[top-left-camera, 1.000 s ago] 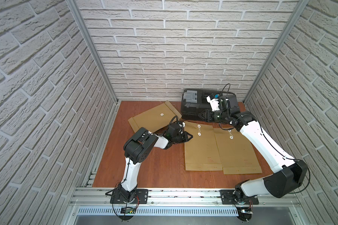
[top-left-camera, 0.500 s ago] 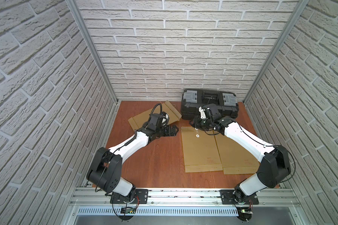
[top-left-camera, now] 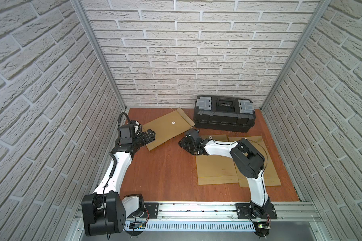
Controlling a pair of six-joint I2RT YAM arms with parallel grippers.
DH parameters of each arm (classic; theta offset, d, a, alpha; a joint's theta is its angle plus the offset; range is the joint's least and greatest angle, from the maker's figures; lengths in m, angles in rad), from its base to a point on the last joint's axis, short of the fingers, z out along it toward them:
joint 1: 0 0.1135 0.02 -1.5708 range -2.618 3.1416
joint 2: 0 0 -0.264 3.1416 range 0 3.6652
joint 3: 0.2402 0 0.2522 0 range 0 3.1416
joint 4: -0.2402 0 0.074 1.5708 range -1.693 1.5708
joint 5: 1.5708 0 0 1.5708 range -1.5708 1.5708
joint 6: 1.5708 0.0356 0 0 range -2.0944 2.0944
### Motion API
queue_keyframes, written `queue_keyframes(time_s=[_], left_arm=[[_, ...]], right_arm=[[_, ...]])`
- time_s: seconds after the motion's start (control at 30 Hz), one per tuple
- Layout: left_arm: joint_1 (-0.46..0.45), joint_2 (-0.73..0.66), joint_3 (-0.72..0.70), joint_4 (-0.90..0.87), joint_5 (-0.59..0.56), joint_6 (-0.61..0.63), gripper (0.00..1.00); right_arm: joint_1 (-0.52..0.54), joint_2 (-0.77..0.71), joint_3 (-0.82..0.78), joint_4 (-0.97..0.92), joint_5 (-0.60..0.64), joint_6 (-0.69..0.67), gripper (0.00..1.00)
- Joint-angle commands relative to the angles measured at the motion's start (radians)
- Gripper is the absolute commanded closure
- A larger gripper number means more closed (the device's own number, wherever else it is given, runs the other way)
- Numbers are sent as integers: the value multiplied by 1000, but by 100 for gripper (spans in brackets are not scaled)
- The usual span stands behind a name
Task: Close the mouth of the file bag
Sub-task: Pick up the file bag from the center of the board.
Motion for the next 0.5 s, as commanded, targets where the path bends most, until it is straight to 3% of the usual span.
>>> queue_keyframes(time_s=[0.0, 0.27, 0.47], left_arm=[[-18, -15, 52, 5, 39, 54, 2], [-31, -23, 99, -25, 28, 76, 2], [-30, -27, 133, -40, 49, 64, 2]], right_arm=[[-7, 36, 77, 142, 85, 121, 39], [-16, 199, 262, 145, 146, 182, 40], [-26, 291, 367, 137, 213, 222, 51]])
